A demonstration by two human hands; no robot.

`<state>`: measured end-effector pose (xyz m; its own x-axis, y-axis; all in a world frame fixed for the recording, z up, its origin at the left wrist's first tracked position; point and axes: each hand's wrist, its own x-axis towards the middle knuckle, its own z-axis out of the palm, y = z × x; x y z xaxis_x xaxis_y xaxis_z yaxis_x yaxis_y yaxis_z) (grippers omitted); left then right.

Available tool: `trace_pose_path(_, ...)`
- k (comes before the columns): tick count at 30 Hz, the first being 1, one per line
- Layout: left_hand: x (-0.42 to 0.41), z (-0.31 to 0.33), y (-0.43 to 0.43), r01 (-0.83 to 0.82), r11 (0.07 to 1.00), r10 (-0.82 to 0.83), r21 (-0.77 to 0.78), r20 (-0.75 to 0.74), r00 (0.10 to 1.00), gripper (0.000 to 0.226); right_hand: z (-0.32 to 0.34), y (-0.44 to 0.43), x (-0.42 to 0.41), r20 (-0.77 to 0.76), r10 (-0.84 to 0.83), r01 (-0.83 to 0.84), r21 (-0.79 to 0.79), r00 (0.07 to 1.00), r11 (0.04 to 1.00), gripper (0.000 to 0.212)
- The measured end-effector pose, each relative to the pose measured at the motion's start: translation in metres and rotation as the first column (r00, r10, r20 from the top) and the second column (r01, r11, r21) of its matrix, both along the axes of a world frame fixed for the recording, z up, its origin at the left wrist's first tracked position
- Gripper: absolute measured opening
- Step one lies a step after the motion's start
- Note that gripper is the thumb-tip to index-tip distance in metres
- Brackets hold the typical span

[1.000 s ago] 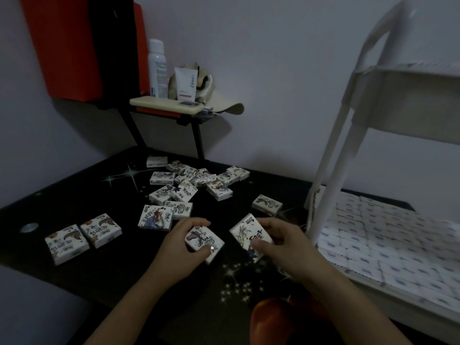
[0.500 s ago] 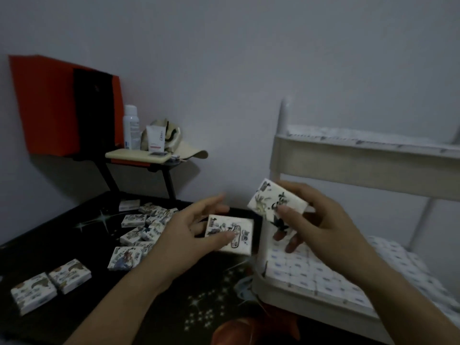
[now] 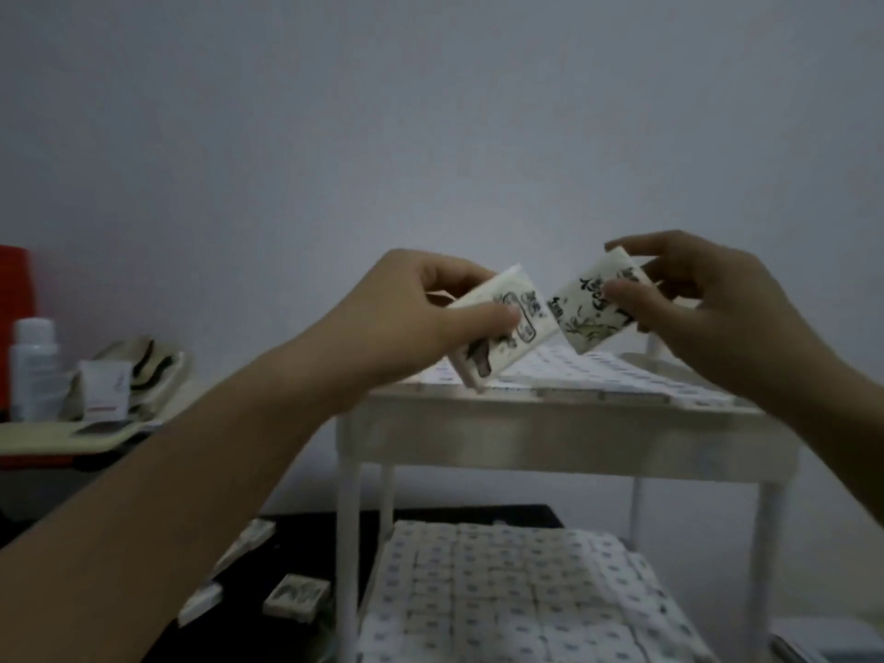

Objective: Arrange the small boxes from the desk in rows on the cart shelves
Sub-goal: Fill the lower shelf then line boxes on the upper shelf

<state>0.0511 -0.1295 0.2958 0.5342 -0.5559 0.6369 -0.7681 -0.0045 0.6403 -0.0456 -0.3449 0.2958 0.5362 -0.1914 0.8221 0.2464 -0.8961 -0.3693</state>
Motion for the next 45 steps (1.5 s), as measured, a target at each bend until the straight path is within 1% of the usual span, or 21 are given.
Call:
trace_pose_path(2,0.015,0.016,-0.028,-0.045,0.999,0.044,0.018,0.026,0.999,0.006,0.016,-0.02,0.011,-0.088,-0.097,0.091,-0.078,0.991,0.993,0.033)
trace_pose_path(4,0.031,0.027,-0.054,-0.082,0.996,0.081,0.022,0.029,0.996,0.005,0.029,-0.037,0.026,-0.16,-0.206,0.182,-0.149,0.966,0.972,0.038)
trace_pose_path(6,0.049,0.033,-0.078,-0.139,0.99,0.137,0.04,0.042,0.99,0.011,0.038,-0.053,0.045,-0.19,-0.3,0.261,-0.207,0.935,0.943,0.04)
trace_pose_path(9,0.073,0.037,-0.106,-0.241,0.964,0.231,0.111,0.089,0.969,0.02,0.045,-0.077,0.078,-0.223,-0.43,0.354,-0.313,0.875,0.881,0.028)
trace_pose_path(11,0.085,0.04,-0.122,-0.287,0.944,0.265,0.164,0.141,0.954,0.018,0.046,-0.091,0.099,-0.271,-0.493,0.385,-0.368,0.827,0.847,0.023)
trace_pose_path(14,0.099,0.047,-0.143,-0.375,0.9,0.32,0.221,0.246,0.915,0.015,0.043,-0.105,0.127,-0.347,-0.553,0.392,-0.436,0.758,0.81,0.025)
trace_pose_path(16,0.112,0.053,-0.158,-0.43,0.865,0.342,0.259,0.322,0.883,0.015,0.042,-0.11,0.142,-0.384,-0.58,0.39,-0.468,0.718,0.793,0.027)
trace_pose_path(18,0.127,0.059,-0.175,-0.481,0.825,0.352,0.298,0.395,0.849,0.02,0.043,-0.113,0.152,-0.418,-0.588,0.384,-0.476,0.693,0.791,0.028)
trace_pose_path(20,0.141,0.064,-0.192,-0.516,0.792,0.352,0.326,0.446,0.823,0.026,0.044,-0.116,0.157,-0.435,-0.583,0.382,-0.468,0.686,0.797,0.028)
trace_pose_path(22,0.151,0.069,-0.209,-0.531,0.777,0.333,0.338,0.495,0.802,0.027,0.043,-0.119,0.16,-0.465,-0.572,0.373,-0.453,0.676,0.81,0.027)
trace_pose_path(24,0.157,0.073,-0.224,-0.526,0.776,0.299,0.347,0.532,0.792,0.028,0.04,-0.123,0.163,-0.539,-0.538,0.346,-0.421,0.649,0.839,0.028)
trace_pose_path(26,0.161,0.073,-0.238,-0.508,0.778,0.259,0.368,0.549,0.795,0.029,0.035,-0.13,0.167,-0.629,-0.449,0.325,-0.31,0.635,0.894,0.029)
trace_pose_path(28,0.164,0.071,-0.248,-0.49,0.773,0.222,0.404,0.551,0.804,0.03,0.031,-0.132,0.171,-0.691,-0.358,0.31,-0.201,0.627,0.929,0.026)
trace_pose_path(30,0.166,0.067,-0.255,-0.469,0.766,0.199,0.44,0.532,0.823,0.03,0.028,-0.132,0.173,-0.738,-0.309,0.303,-0.148,0.6,0.942,0.024)
trace_pose_path(32,0.169,0.062,-0.259,-0.43,0.775,0.187,0.462,0.483,0.855,0.029,0.024,-0.131,0.174,-0.769,-0.284,0.292,-0.133,0.572,0.947,0.024)
trace_pose_path(37,0.176,0.051,-0.265,-0.283,0.841,0.131,0.461,0.334,0.933,0.021,0.019,-0.129,0.173,-0.83,-0.297,0.302,-0.165,0.471,0.939,0.038)
trace_pose_path(41,0.181,0.044,-0.266,-0.163,0.871,0.061,0.463,0.229,0.972,0.016,0.021,-0.127,0.171,-0.841,-0.226,0.374,-0.031,0.491,0.927,0.04)
trace_pose_path(45,0.184,0.045,-0.263,-0.095,0.874,0.02,0.476,0.159,0.987,0.02,0.019,-0.133,0.177,-0.821,-0.272,0.423,-0.041,0.502,0.905,0.035)
